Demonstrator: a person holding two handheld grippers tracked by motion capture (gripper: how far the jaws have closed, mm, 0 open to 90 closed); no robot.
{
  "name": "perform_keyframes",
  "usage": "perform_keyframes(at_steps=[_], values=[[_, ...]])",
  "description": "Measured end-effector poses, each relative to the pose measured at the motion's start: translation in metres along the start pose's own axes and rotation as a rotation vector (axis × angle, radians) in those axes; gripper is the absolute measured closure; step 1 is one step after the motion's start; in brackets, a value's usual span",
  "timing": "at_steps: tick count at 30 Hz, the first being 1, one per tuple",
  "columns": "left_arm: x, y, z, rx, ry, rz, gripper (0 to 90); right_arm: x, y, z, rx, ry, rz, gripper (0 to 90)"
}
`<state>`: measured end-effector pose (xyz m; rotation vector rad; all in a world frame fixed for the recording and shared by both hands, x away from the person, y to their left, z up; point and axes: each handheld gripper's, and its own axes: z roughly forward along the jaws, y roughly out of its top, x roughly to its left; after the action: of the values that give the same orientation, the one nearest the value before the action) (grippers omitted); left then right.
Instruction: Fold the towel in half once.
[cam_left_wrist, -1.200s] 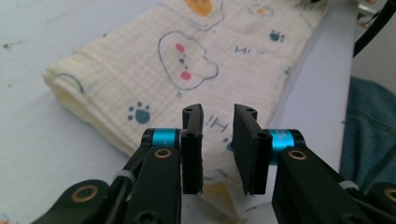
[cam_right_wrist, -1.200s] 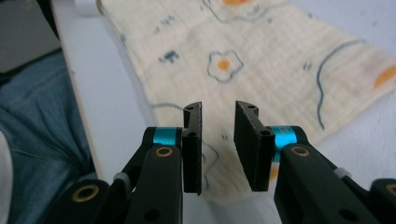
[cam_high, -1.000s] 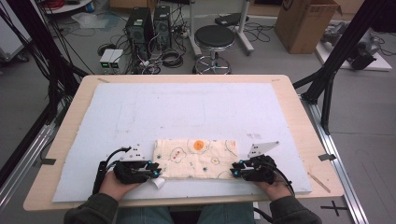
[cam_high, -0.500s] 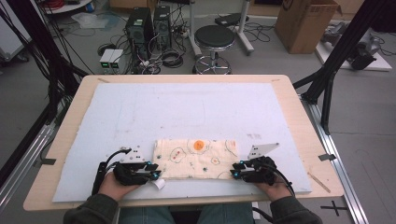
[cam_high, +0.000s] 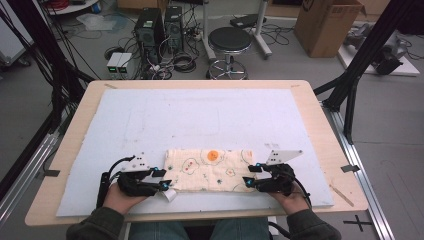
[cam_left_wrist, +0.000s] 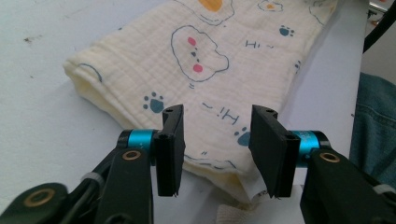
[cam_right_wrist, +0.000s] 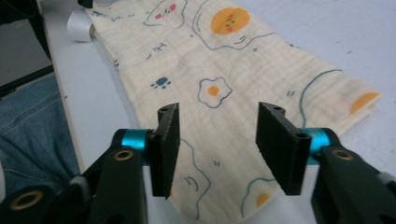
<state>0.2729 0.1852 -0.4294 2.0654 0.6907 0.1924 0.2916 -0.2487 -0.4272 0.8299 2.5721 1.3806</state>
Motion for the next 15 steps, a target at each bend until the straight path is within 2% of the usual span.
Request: perform_keyframes(at_steps=[5,8,9,15], values=[[0.0,0.003,-0.002,-0.014,0.008,-0.011,47.5,-0.003,0.003,-0.006,-0.025,-0.03,0.023,37.4],[0.001,0.005,-0.003,-0.013,0.01,-0.003,44.6,-0.006,0.004,-0.007,-0.04,-0.042,0.03,33.5],[0.0,0.006,-0.002,-0.021,0.01,-0.014,44.0,-0.007,0.005,-0.008,-0.041,-0.048,0.031,31.7],[0.0,0.013,-0.003,-0.03,0.016,-0.014,39.8,-0.011,0.01,-0.011,-0.04,-0.063,0.047,27.0]])
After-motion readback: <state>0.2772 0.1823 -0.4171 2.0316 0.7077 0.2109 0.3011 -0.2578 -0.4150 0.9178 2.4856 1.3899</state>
